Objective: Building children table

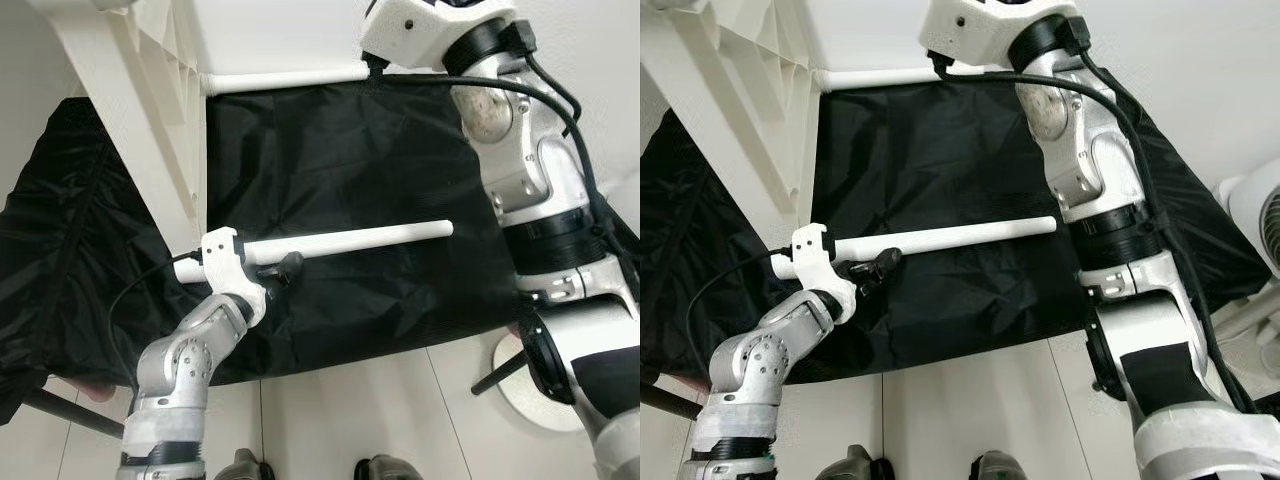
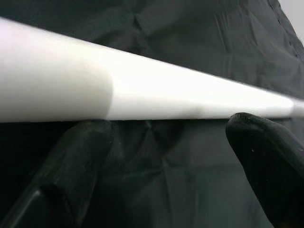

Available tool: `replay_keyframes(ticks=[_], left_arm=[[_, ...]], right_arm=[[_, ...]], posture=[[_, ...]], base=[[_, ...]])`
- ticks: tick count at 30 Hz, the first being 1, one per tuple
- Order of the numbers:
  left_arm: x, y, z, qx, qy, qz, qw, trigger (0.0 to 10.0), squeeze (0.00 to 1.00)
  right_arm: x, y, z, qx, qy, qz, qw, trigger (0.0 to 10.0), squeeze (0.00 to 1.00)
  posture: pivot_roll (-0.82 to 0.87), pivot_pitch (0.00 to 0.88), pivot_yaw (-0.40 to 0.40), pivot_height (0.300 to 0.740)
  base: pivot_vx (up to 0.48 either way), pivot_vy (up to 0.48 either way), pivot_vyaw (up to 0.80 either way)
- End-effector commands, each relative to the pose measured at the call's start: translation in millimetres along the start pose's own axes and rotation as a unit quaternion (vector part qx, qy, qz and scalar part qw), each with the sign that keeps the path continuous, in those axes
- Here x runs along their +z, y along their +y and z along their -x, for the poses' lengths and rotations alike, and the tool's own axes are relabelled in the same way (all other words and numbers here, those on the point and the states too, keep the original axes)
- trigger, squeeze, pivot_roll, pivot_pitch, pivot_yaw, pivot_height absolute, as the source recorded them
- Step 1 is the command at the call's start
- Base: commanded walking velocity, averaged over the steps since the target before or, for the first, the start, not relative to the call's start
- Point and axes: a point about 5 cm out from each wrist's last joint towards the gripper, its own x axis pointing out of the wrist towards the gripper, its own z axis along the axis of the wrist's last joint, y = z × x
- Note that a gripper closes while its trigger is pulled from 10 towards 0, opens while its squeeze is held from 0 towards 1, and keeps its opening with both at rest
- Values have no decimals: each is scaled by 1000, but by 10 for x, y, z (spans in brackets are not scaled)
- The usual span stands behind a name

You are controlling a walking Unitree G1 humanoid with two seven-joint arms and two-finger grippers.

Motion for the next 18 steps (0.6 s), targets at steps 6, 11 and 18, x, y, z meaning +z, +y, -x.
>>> replay_keyframes(ticks=[6,11,18], left_arm=[[173,0,-150,39,-38,92,994,10000,0],[219,-64,-221,39,-46,135,989,10000,0],[306,-327,-402,34,-48,212,975,10000,0]], right_arm=[[56,-117,48,-25,23,-66,997,0,0],[44,-114,77,-35,43,-90,994,0,0],[-22,-219,114,-68,90,-132,985,0,0]], posture=[[-120,73,63,740],[-124,74,65,740],[-133,82,75,740]], base=[[0,0,0],[0,0,0],[0,0,0]])
